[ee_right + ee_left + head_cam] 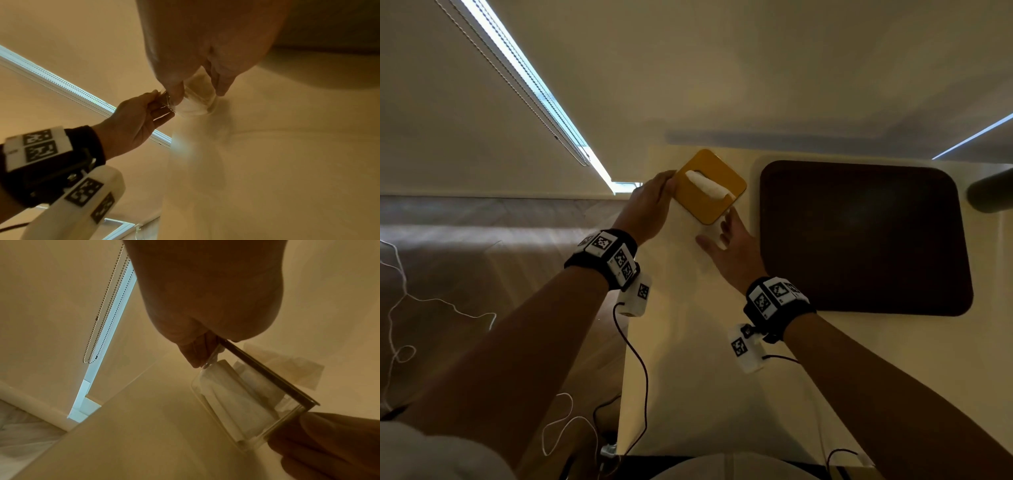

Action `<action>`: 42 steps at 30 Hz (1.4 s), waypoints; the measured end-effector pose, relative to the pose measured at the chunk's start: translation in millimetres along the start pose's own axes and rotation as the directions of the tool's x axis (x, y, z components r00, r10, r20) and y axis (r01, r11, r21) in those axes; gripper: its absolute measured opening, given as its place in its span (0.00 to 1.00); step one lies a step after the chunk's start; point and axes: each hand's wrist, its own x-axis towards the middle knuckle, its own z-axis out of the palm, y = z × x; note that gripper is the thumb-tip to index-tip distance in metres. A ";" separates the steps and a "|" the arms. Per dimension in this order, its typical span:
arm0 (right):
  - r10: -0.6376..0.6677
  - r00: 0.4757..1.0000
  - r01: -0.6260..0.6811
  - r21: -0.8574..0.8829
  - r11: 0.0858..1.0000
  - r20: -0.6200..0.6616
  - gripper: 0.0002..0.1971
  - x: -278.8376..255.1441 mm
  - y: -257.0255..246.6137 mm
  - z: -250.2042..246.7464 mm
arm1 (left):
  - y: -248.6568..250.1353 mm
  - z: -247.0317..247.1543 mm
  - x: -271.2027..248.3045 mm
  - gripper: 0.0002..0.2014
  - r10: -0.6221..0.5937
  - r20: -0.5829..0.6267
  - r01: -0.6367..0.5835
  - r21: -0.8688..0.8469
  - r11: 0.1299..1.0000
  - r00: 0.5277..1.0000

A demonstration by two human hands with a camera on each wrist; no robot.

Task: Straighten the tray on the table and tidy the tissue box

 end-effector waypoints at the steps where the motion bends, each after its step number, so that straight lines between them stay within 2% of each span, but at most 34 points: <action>1: -0.026 1.000 0.025 -0.018 1.000 -0.011 0.46 3.1 -0.4 -2.2 | 0.2 1.0 -2.7 0.20 0.003 -0.011 -0.003 0.001 1.000 1.000; 5: -0.112 0.994 0.113 0.009 0.994 -0.012 0.37 14.5 -7.7 -16.9 | -2.6 6.4 -15.1 0.20 0.025 -0.023 -0.025 -0.027 0.999 0.999; 8: -0.106 0.994 0.106 -0.016 0.994 0.005 0.35 25.1 -14.4 -30.3 | -5.3 12.4 -25.0 0.23 0.052 -0.015 -0.053 -0.087 0.995 0.999; 11: -0.124 0.991 0.128 -0.076 0.989 0.045 0.33 34.1 -19.7 -39.8 | -10.3 21.0 -32.8 0.27 0.079 -0.063 -0.086 -0.121 0.989 0.995; 16: -0.166 0.984 0.173 -0.119 0.978 0.070 0.33 39.7 -19.1 -42.7 | -11.4 27.2 -33.9 0.26 0.076 -0.134 -0.091 -0.109 0.990 0.988; 32: -0.177 0.982 0.181 -0.078 0.980 0.062 0.33 36.1 -20.4 -39.9 | -12.4 28.1 -33.5 0.26 0.057 -0.130 -0.072 -0.111 0.991 0.990; 36: -0.185 0.980 0.194 -0.134 0.972 0.076 0.33 33.7 -21.2 -41.5 | -15.1 29.9 -35.7 0.27 0.038 -0.110 -0.048 -0.092 0.995 0.993; 42: -0.123 0.983 0.153 -0.240 0.959 0.137 0.36 18.3 -15.8 -47.3 | -22.6 34.0 -53.8 0.35 -0.087 -0.046 0.085 -0.039 0.996 0.995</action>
